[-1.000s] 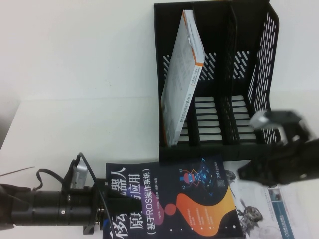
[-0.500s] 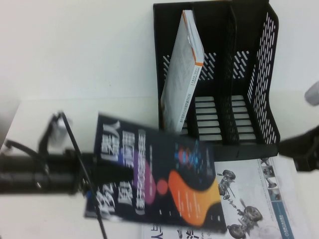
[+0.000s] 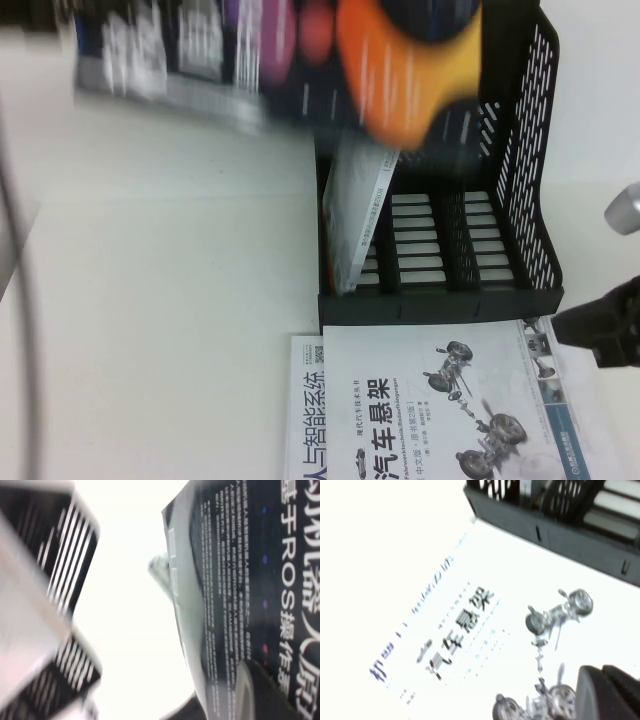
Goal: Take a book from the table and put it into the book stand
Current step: Place the book on the book shelf
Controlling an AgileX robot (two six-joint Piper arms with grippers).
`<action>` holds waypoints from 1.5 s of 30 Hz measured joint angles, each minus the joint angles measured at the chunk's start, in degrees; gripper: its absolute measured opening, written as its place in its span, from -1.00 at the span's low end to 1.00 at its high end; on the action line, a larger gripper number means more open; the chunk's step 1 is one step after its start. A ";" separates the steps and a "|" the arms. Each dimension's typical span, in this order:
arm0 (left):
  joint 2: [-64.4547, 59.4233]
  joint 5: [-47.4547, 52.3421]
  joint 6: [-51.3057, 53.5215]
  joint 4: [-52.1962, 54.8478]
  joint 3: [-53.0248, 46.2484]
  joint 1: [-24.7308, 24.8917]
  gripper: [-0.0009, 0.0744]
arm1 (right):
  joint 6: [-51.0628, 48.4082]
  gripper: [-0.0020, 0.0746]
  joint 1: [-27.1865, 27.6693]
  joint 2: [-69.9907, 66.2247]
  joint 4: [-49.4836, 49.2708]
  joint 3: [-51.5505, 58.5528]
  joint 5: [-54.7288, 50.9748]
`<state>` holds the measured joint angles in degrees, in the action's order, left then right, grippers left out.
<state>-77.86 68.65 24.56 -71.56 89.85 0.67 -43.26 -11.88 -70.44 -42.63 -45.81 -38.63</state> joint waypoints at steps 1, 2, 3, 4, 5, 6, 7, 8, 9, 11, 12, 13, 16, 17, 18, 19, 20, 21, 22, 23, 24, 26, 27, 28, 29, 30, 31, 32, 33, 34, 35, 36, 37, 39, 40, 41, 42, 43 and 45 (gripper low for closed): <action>-1.11 -0.40 -1.80 0.15 4.30 0.51 -0.69 | 0.00 -0.95 0.00 0.00 -0.75 0.00 0.30; -2.44 -0.96 -3.66 0.61 8.57 1.20 -0.69 | 0.00 -0.95 0.00 0.00 -1.34 0.00 0.42; -3.97 -1.27 -5.46 1.54 11.99 1.94 -0.69 | 0.14 -0.95 0.00 0.00 -1.72 0.00 0.42; -5.67 -1.49 -7.38 2.95 16.18 3.10 -0.69 | 0.27 -0.95 0.00 0.00 -2.10 0.00 0.42; -7.55 -1.68 -9.50 4.79 20.24 4.48 -0.69 | 0.41 -0.95 0.00 0.00 -2.26 0.00 0.30; -9.17 -1.79 -11.24 6.58 24.17 5.73 -0.69 | 0.86 -0.95 0.00 0.00 -2.39 0.00 -0.03; -11.32 -1.92 -13.59 9.22 27.95 7.44 -0.69 | 1.21 -0.95 0.00 0.00 -2.39 0.00 -0.60; -13.63 -1.99 -16.26 12.28 31.56 9.19 -0.69 | 1.50 -0.95 0.00 0.00 -2.48 0.00 -1.38; -15.55 -1.99 -18.47 14.95 34.30 10.86 -0.69 | 1.93 -0.95 0.00 0.00 -2.48 0.00 -2.09; -20.53 -1.85 -23.80 21.98 40.58 13.71 -0.69 | 3.76 -0.95 0.00 0.00 -2.48 0.00 -3.23; -22.99 -1.74 -26.46 25.60 42.79 14.74 -0.69 | 4.66 -0.95 0.00 0.00 -2.48 0.00 -3.44; -25.37 -1.59 -28.86 29.29 45.17 15.95 -0.69 | 5.72 -0.95 0.00 0.00 -2.20 0.00 -3.74; -31.29 -0.56 -33.51 36.83 49.76 18.87 -0.69 | 8.37 -0.95 0.00 0.15 -0.23 0.00 -3.99; -32.86 -0.29 -34.87 38.71 50.58 19.28 -0.69 | 9.23 -0.95 0.00 0.28 0.92 0.00 -3.89; -33.85 -0.29 -35.71 39.89 50.91 19.55 -0.69 | 10.15 -0.95 0.00 0.55 1.95 0.00 -3.60; -34.86 -0.29 -36.57 41.05 51.22 19.68 -0.69 | 11.40 -0.95 0.00 0.83 3.29 0.00 -3.16; -35.63 -0.29 -37.57 41.71 51.35 19.68 -0.69 | 12.71 -0.95 0.00 1.25 4.76 0.00 -2.56; -36.23 -0.29 -38.26 42.25 51.60 19.68 -0.69 | 13.65 -0.95 0.00 1.72 6.03 0.00 -2.26; -36.53 -0.39 -38.73 43.01 51.74 19.68 -0.69 | 14.59 -0.95 0.00 2.24 7.09 0.00 -1.96; -36.76 -0.39 -39.15 43.83 51.76 19.68 -0.69 | 15.16 -0.95 0.00 2.67 8.00 0.00 -1.69; -36.90 -0.53 -39.58 44.84 51.86 19.68 -0.69 | 15.61 -0.95 0.00 3.01 8.57 0.00 -1.69; -36.90 -0.79 -40.58 46.66 51.86 19.68 -0.69 | 16.26 -0.95 0.00 3.72 9.43 0.00 -1.56; -37.01 -0.79 -41.23 47.42 51.86 19.68 -0.69 | 16.35 -0.95 0.00 3.84 9.76 0.00 -1.56; -37.01 -0.87 -41.33 47.80 51.86 19.68 -0.69 | 16.51 -0.95 0.00 3.89 9.91 0.00 -1.47; -37.01 -0.87 -41.47 48.03 51.86 19.68 -0.69 | 16.91 -0.95 0.00 3.89 9.99 0.00 -1.47; -37.01 -0.87 -41.47 48.29 51.86 19.68 -0.69 | 17.41 -0.95 0.00 3.89 9.99 0.00 -1.35; -37.01 -0.87 -41.47 48.31 51.86 19.68 -0.69 | 17.79 -0.95 0.00 3.89 9.99 0.00 -1.24; -37.01 -0.87 -41.49 48.31 51.86 19.73 -0.69 | 17.91 -0.95 0.00 3.89 9.99 0.00 -1.24; -37.01 -0.92 -41.62 48.59 51.86 19.98 -0.69 | 17.91 -0.95 0.00 3.89 9.99 0.00 -1.24; -37.01 -0.92 -42.00 49.16 51.90 20.28 -0.69 | 18.01 -0.95 0.00 3.89 9.99 0.00 -1.24; -37.01 -1.01 -42.66 50.19 51.90 20.67 -0.69 | 18.01 -0.95 0.00 3.89 9.99 0.00 -1.12; -37.01 -1.17 -43.21 51.54 51.90 21.26 -0.69 | 18.01 -0.95 0.00 3.89 9.99 0.00 -1.12; -37.01 -1.32 -43.91 53.03 51.99 22.01 -0.69 | 18.01 -0.95 0.00 3.89 9.99 0.00 -1.12; -37.10 -1.83 -44.70 55.95 51.99 23.74 -0.69 | 18.01 -0.95 0.00 3.89 9.99 0.00 -1.12; -37.10 -2.08 -45.33 57.48 51.99 24.75 -0.69 | 18.01 -0.95 0.00 3.89 9.99 0.00 -1.12; -37.24 -2.22 -45.75 58.65 51.99 25.83 -0.69 | 18.01 -0.95 0.00 3.98 9.99 0.00 -1.12; -37.47 -2.32 -46.17 60.02 52.11 26.89 -0.69 | 18.01 -0.95 0.00 3.98 9.99 0.00 -1.12; -37.69 -2.49 -46.54 61.38 52.11 27.89 -0.69 | 18.01 -0.95 0.00 3.98 9.99 0.00 -1.02; -38.51 -2.82 -47.89 64.04 52.20 29.50 -0.69 | 18.01 -0.95 0.00 3.98 9.99 0.00 -0.91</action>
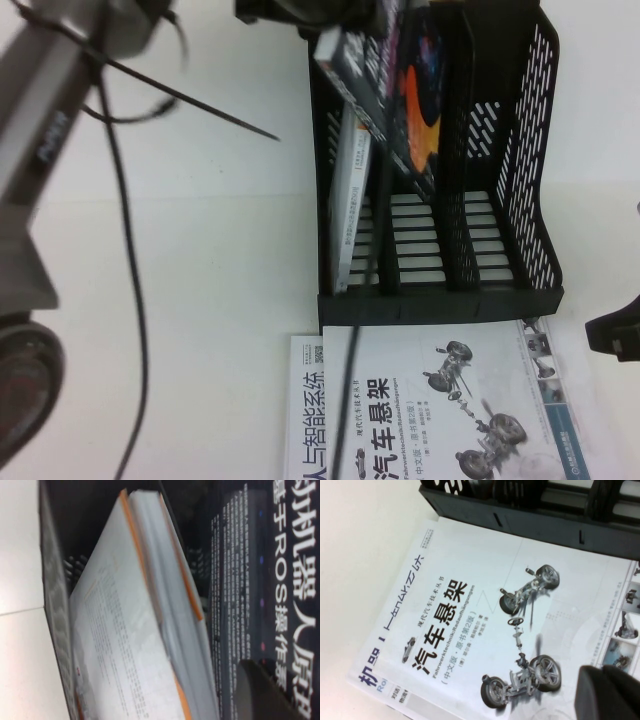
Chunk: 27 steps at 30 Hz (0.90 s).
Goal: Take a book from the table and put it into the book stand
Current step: Place the book on the book shelf
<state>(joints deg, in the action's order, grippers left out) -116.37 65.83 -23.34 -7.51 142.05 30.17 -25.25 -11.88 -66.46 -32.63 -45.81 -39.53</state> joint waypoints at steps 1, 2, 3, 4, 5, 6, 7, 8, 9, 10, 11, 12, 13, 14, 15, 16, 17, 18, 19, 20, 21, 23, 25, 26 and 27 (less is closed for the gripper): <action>-0.46 -0.13 -0.71 1.10 0.00 0.77 -0.69 | 0.00 -0.95 0.00 0.00 0.00 0.00 0.00; -0.96 -0.13 -1.05 2.13 0.00 1.42 -0.69 | 0.00 -0.95 0.00 0.00 0.00 0.00 0.13; -1.36 -0.13 -1.17 2.84 0.00 1.89 -0.69 | 0.00 -0.95 0.00 0.00 0.00 0.00 0.13; -1.89 -0.13 -1.44 3.57 0.00 2.31 -0.69 | 0.00 -0.95 0.00 0.00 0.00 0.00 0.25; -2.48 -0.13 -1.58 4.17 0.00 2.64 -0.69 | 0.00 -0.95 0.00 0.00 0.00 0.00 0.26; -2.92 -0.13 -1.71 4.50 0.00 2.93 -0.69 | 0.00 -0.95 0.00 0.00 0.00 0.00 0.38; -3.58 -0.13 -1.86 4.82 0.00 3.08 -0.69 | 0.00 -0.95 0.00 0.00 0.00 0.00 0.39; -4.19 -0.13 -1.98 5.04 0.00 3.30 -0.69 | 0.00 -0.95 0.00 0.00 0.00 0.00 0.51; -4.76 -0.13 -2.07 5.15 0.00 3.32 -0.69 | 0.00 -0.95 0.00 0.00 0.00 0.00 0.48; -5.38 -0.13 -2.38 5.25 0.00 3.45 -0.69 | 0.00 -0.95 0.00 0.00 0.00 0.00 0.48; -5.87 -0.13 -2.63 5.51 0.00 3.69 -0.69 | 0.00 -0.95 0.00 0.00 0.00 0.00 0.48; -6.26 -0.57 -2.68 5.51 0.00 3.69 -0.69 | 0.00 -0.95 0.00 0.00 0.00 0.00 0.48; -6.47 -0.95 -2.68 5.51 0.10 3.80 -0.69 | 0.00 -0.95 0.00 0.00 0.00 0.00 0.48; -6.60 -1.32 -2.73 5.51 0.13 3.88 -0.69 | 0.00 -0.95 0.00 0.00 0.00 0.00 0.48; -6.83 -1.77 -2.83 5.28 0.13 3.88 -0.69 | 0.00 -0.95 0.00 0.00 0.00 0.00 0.53; -7.10 -2.04 -2.89 5.14 0.26 4.02 -0.69 | 0.00 -0.95 0.00 0.00 0.00 0.00 0.53; -7.26 -2.27 -2.98 5.00 0.33 4.02 -0.69 | 0.00 -0.95 0.00 0.00 0.00 0.00 0.53; -7.59 -2.48 -3.03 5.00 0.46 4.14 -0.69 | 0.00 -0.95 0.00 0.00 0.00 0.00 0.53; -7.71 -2.80 -3.03 4.83 0.61 4.23 -0.69 | 0.00 -0.95 0.00 0.00 0.00 0.00 0.62; -7.94 -3.12 -2.75 4.56 0.69 4.23 -0.69 | 0.00 -0.95 0.00 0.00 0.00 0.00 0.62; -8.12 -3.26 -2.45 4.28 0.69 4.23 -0.69 | 0.00 -0.95 0.00 0.00 0.00 0.00 0.62; -8.28 -3.62 -2.33 3.89 0.69 4.23 -0.69 | 0.00 -0.95 0.00 0.00 0.00 0.00 0.62; -8.40 -3.62 -1.70 3.80 0.69 4.23 -0.69 | 0.00 -0.95 0.00 0.00 0.00 0.00 0.62; -8.40 -3.62 -1.06 3.77 0.69 4.23 -0.69 | 0.00 -0.95 0.00 0.00 0.00 0.00 0.62; -8.40 -3.62 -0.41 3.67 0.74 4.23 -0.69 | 0.00 -0.95 0.00 0.00 0.00 0.00 0.51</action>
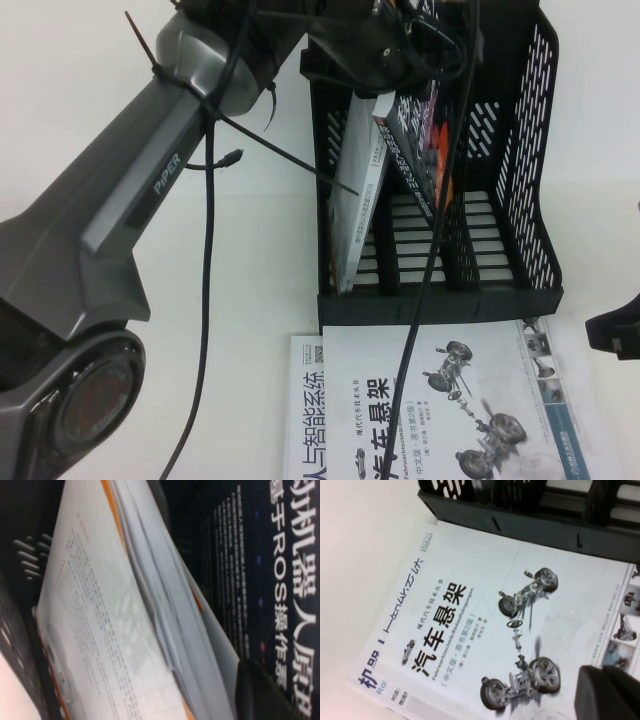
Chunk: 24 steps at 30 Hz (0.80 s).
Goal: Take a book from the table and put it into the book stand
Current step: Place the book on the book shelf
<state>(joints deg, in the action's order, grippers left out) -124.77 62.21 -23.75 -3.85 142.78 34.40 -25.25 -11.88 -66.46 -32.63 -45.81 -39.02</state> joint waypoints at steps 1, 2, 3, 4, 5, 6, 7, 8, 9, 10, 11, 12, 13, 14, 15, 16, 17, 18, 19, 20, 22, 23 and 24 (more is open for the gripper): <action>0.00 0.00 0.53 -0.12 0.11 0.00 -0.69 | 0.00 -0.95 0.00 0.00 0.00 0.00 -0.24; 0.00 0.15 1.11 -0.12 0.40 0.00 -0.69 | 0.00 -0.95 0.00 0.00 0.00 0.00 -0.44; -0.12 0.40 1.42 -0.12 0.72 0.00 -0.69 | 0.00 -0.95 0.00 0.00 0.00 0.00 -0.72; -0.33 0.64 1.72 -0.12 0.97 0.00 -0.67 | 0.00 -0.95 0.00 0.00 0.00 0.00 -0.96; -0.41 0.88 1.98 -0.12 1.33 0.00 -0.64 | 0.00 -0.95 0.00 0.00 0.00 0.00 -1.38; -0.61 1.19 2.26 -0.12 1.76 0.00 -0.59 | 0.00 -0.95 0.00 0.00 0.00 0.00 -1.51; -0.65 1.08 2.44 -0.12 1.89 0.00 -0.52 | 0.00 -0.95 0.00 0.00 0.00 0.00 -1.78; -0.82 1.08 2.59 -0.01 2.17 0.00 -0.43 | 0.00 -0.95 0.00 0.00 0.00 0.00 -1.90; -0.92 0.96 2.75 0.12 2.30 0.00 -0.33 | 0.00 -0.95 0.00 0.00 0.00 0.00 -1.91; -0.98 0.83 3.23 0.37 2.30 0.00 -0.25 | 0.00 -0.95 0.00 0.00 0.00 0.00 -1.99; -0.98 0.83 3.89 0.61 2.30 0.00 -0.18 | 0.00 -0.95 0.00 0.00 0.00 0.00 -1.99; -0.98 0.74 4.59 0.69 2.30 0.00 -0.12 | 0.00 -0.95 0.00 0.00 0.00 0.00 -2.03; -0.98 0.53 5.02 0.75 2.30 0.00 -0.09 | 0.00 -0.95 0.00 0.00 0.00 0.00 -2.13; -0.98 0.36 5.52 0.84 2.30 0.00 -0.07 | 0.00 -0.95 0.00 0.00 0.00 0.00 -2.25; -0.98 0.09 5.73 0.96 2.30 0.00 -0.05 | 0.00 -0.95 0.00 0.00 0.00 0.00 -2.25; -1.06 -0.21 5.82 1.08 2.30 0.00 -0.04 | 0.00 -0.95 0.00 0.00 0.16 0.00 -2.37; -1.06 -0.95 5.87 1.44 2.30 0.00 -0.04 | 0.00 -0.95 0.00 0.00 0.42 0.00 -2.48; -1.06 -1.66 5.97 1.74 2.30 0.00 -0.03 | 0.00 -0.95 0.00 0.00 0.64 0.00 -2.58; -1.06 -2.27 6.13 2.20 2.30 0.00 -0.03 | 0.00 -0.95 0.00 0.00 0.63 0.00 -2.58; -1.06 -2.83 6.25 2.45 2.30 0.00 -0.03 | 0.00 -0.95 0.00 0.00 0.76 0.00 -2.58; -0.68 -3.52 6.50 2.57 2.30 -0.11 -0.03 | 0.00 -0.95 0.00 0.00 0.89 0.00 -2.58; -0.45 -3.76 6.89 2.80 2.30 -0.11 -0.03 | 0.00 -0.95 0.00 0.00 0.89 0.00 -2.68; 0.08 -3.99 7.04 3.18 2.30 -0.11 -0.03 | 0.00 -0.95 0.00 0.00 0.89 0.00 -3.24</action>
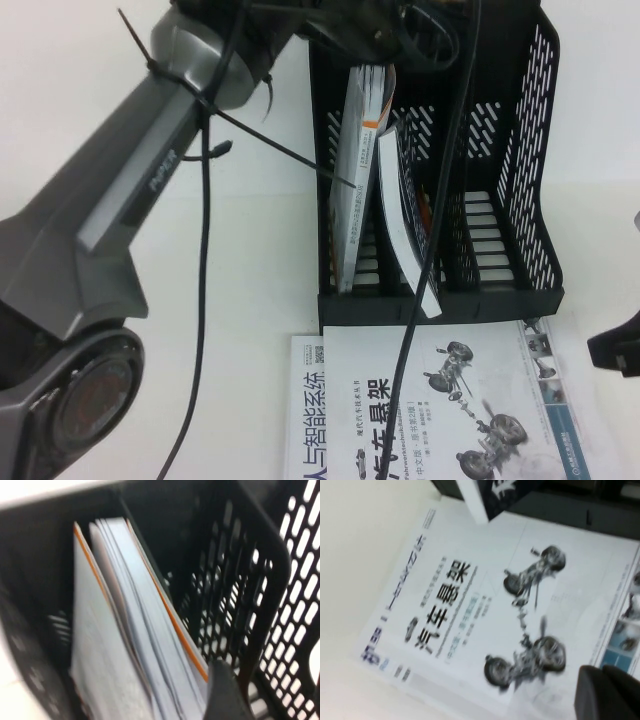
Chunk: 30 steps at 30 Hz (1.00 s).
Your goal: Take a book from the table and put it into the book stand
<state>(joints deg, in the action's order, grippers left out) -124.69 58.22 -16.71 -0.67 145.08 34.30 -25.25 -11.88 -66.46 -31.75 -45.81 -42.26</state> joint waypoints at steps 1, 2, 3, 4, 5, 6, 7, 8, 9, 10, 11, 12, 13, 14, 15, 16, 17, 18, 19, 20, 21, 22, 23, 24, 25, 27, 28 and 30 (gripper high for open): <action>0.64 0.00 0.15 0.67 0.00 0.00 -0.03 | 0.00 -0.95 0.00 0.00 0.00 0.00 -0.76; 1.41 0.00 0.28 1.12 0.00 0.00 -0.06 | -0.21 -0.95 0.00 0.00 -0.41 0.00 -1.90; 2.24 0.11 0.36 2.05 0.00 0.00 -0.10 | -0.78 -0.95 0.00 -0.27 -1.06 0.00 -3.20; 3.07 0.21 0.36 2.84 0.00 0.00 -0.16 | -1.53 -0.95 0.00 -0.58 -1.90 0.00 -4.28; 4.22 0.71 0.53 3.96 0.00 0.00 -0.25 | -2.70 -0.95 0.00 -1.30 -3.35 0.00 -5.06; 5.44 1.28 0.64 5.11 0.00 0.00 -0.37 | -4.09 -0.95 0.00 -2.21 -5.14 0.00 -5.39; 6.46 1.85 0.64 6.15 0.00 0.00 -0.48 | -5.51 -0.95 0.00 -3.36 -6.83 0.00 -5.39; 7.72 2.64 0.86 7.42 0.00 0.00 -0.63 | -7.39 -0.95 0.00 -4.73 -8.99 0.00 -5.28; 8.98 3.42 1.00 8.84 0.13 0.00 -0.75 | -9.16 -0.95 -0.25 -6.24 -11.04 0.00 -4.84; 10.24 4.02 1.12 10.15 0.12 0.00 -0.83 | -10.27 -0.95 -0.59 -7.56 -12.85 0.00 -4.31; 11.46 4.71 1.28 11.41 0.12 -0.10 -0.88 | -11.42 -0.95 -1.17 -9.28 -14.28 0.00 -3.47; 12.60 5.23 1.29 12.47 0.24 -0.10 -0.91 | -12.32 -0.95 -2.02 -11.02 -15.28 0.00 -2.36; 13.54 5.58 1.29 13.16 0.24 -0.18 -0.93 | -12.91 -0.95 -2.90 -12.44 -15.96 0.00 -0.89; 14.71 5.73 1.29 13.97 0.33 -0.18 -0.95 | -13.63 -0.95 -4.17 -14.21 -16.67 0.00 0.97; 15.90 5.93 1.29 14.47 0.33 -0.22 -0.96 | -13.94 -0.95 -5.60 -16.00 -17.50 0.00 3.13; 16.82 5.97 1.29 14.83 0.33 -0.22 -0.96 | -14.22 -0.95 -7.14 -17.43 -18.23 0.00 5.17; 18.00 6.09 1.29 15.07 0.33 -0.31 -0.97 | -14.51 -0.95 -8.72 -19.15 -19.27 0.00 7.94; 19.19 6.34 1.29 15.34 0.35 -0.31 -0.97 | -15.04 -0.95 -10.26 -20.80 -20.60 0.00 10.82; 20.37 6.47 1.49 15.46 0.35 -0.31 -0.97 | -15.60 -0.95 -11.39 -22.32 -22.19 0.00 13.07; 21.49 6.83 1.78 15.55 0.45 -0.31 -0.97 | -16.52 -0.95 -12.68 -23.70 -24.18 0.00 15.51; 22.54 6.96 2.30 15.69 0.45 -0.31 -0.97 | -17.75 -0.95 -13.80 -24.93 -26.41 -0.26 17.36; 23.34 7.34 2.94 15.69 0.54 -0.31 -0.97 | -19.31 -0.95 -14.52 -25.86 -28.33 -0.76 18.53; 24.23 7.76 3.60 15.69 0.54 -0.31 -0.97 | -21.22 -0.95 -15.23 -26.86 -30.97 -1.49 19.36; 24.98 8.34 4.43 15.72 0.70 -0.31 -0.97 | -23.37 -0.95 -15.70 -27.67 -33.60 -2.39 19.84; 25.51 8.88 5.08 15.72 0.69 -0.31 -0.97 | -25.17 -0.95 -16.10 -28.15 -35.70 -3.40 20.07; 26.38 10.72 6.60 15.93 0.82 -0.31 -0.97 | -29.46 -0.95 -16.35 -28.84 -40.28 -5.48 21.52; 26.62 11.55 6.88 16.15 0.82 -0.31 -0.97 | -30.85 -0.95 -16.48 -28.87 -41.78 -6.29 22.45; 27.00 13.54 7.76 16.40 0.82 -0.31 -0.97 | -34.15 -0.95 -16.48 -28.87 -43.26 -8.25 23.87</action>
<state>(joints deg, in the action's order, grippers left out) -97.69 71.75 -8.96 15.73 145.90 33.98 -59.40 -28.36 -95.32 -75.00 -54.05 -18.39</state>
